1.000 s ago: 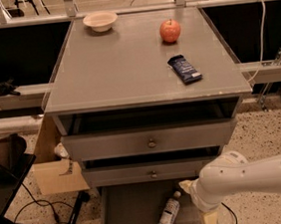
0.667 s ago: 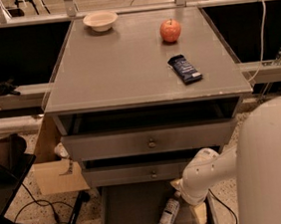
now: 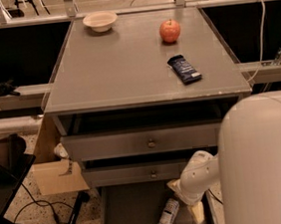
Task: Pick blue plastic bottle from bottom drawer and place on counter
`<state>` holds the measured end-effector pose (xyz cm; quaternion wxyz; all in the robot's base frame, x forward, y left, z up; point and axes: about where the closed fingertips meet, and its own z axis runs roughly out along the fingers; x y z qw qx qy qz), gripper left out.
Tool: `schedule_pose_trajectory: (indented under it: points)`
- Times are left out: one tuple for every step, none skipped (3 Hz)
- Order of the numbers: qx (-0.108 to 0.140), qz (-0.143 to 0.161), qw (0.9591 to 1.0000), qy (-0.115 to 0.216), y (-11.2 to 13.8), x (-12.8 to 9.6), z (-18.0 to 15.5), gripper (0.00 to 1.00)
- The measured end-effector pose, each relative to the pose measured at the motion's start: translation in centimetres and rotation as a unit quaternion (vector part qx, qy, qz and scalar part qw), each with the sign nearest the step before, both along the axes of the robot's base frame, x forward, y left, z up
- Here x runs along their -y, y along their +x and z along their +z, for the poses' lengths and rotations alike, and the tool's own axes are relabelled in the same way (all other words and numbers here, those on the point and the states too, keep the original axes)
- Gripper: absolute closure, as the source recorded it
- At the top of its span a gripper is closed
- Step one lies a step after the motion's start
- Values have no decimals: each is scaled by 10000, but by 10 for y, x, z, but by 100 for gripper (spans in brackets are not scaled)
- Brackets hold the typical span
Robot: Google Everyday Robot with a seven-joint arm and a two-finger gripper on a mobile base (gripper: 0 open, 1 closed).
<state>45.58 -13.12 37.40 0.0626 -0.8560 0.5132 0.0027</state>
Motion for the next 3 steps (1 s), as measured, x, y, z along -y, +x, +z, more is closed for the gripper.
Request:
schedule_pose_trajectory:
  points:
    - [-64, 628, 9980, -35, 5, -12, -51, 0]
    - [-129, 1474, 9890, 22, 6, -23, -125, 0]
    - [-143, 1826, 9830, 102, 6, -26, -167, 0]
